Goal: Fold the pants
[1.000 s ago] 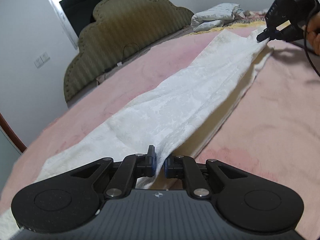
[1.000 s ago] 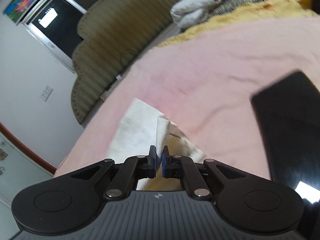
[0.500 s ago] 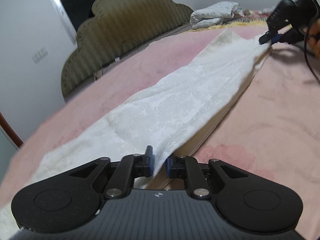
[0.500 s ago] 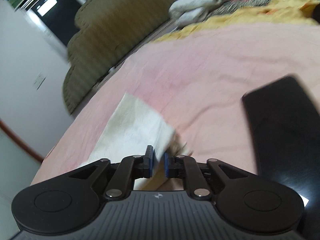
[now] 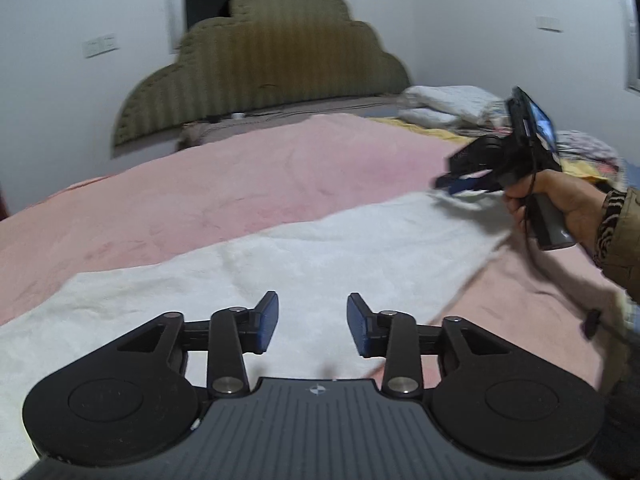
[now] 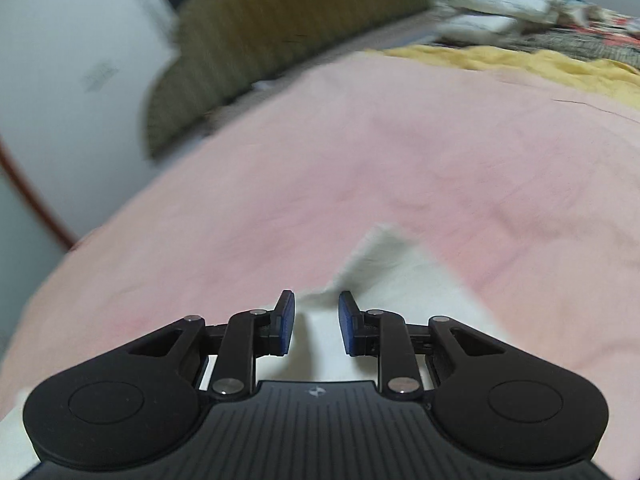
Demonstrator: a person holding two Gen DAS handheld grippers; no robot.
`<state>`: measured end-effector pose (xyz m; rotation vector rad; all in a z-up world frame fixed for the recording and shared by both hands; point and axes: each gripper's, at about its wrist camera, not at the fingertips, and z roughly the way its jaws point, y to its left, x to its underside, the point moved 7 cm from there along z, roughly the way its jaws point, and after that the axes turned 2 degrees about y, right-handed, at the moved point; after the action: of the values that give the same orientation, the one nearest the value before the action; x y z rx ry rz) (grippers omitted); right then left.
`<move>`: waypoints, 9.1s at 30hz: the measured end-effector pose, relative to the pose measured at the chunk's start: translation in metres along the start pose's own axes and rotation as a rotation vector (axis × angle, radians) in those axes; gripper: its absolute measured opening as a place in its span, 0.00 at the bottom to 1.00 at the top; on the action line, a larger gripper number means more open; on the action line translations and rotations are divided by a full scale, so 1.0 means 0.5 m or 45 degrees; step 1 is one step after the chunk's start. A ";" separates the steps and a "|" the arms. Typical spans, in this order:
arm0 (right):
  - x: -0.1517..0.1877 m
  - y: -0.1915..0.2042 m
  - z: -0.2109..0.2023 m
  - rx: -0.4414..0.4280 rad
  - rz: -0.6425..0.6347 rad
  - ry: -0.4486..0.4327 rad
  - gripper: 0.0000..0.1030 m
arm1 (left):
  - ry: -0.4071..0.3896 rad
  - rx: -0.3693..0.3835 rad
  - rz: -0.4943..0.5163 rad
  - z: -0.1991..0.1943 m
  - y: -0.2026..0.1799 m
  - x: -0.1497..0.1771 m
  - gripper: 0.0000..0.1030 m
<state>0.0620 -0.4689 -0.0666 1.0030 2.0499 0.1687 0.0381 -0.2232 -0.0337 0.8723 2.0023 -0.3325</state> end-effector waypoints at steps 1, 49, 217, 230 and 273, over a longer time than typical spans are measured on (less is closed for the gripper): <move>-0.012 -0.013 0.001 -0.013 0.062 -0.032 0.23 | 0.015 -0.039 -0.007 0.007 0.009 0.002 0.44; 0.075 0.061 -0.067 0.192 -0.572 -0.058 0.89 | 0.145 -0.332 -0.186 0.097 0.087 0.088 1.00; 0.578 0.736 -0.194 -0.536 -1.631 -0.262 0.20 | 0.071 0.007 -1.000 0.115 0.360 0.021 0.04; 0.575 0.699 -0.256 -0.706 -1.484 -0.167 0.27 | 0.167 -0.295 -0.882 0.093 0.393 0.087 0.45; 0.557 0.657 -0.221 -0.786 -1.347 0.136 0.13 | 0.228 0.159 -1.368 0.052 0.337 0.199 0.15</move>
<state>0.0827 -0.0269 -0.0235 -0.5001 2.1444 0.2614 0.1368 -0.0718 -0.1132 -0.2053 2.4866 -0.9990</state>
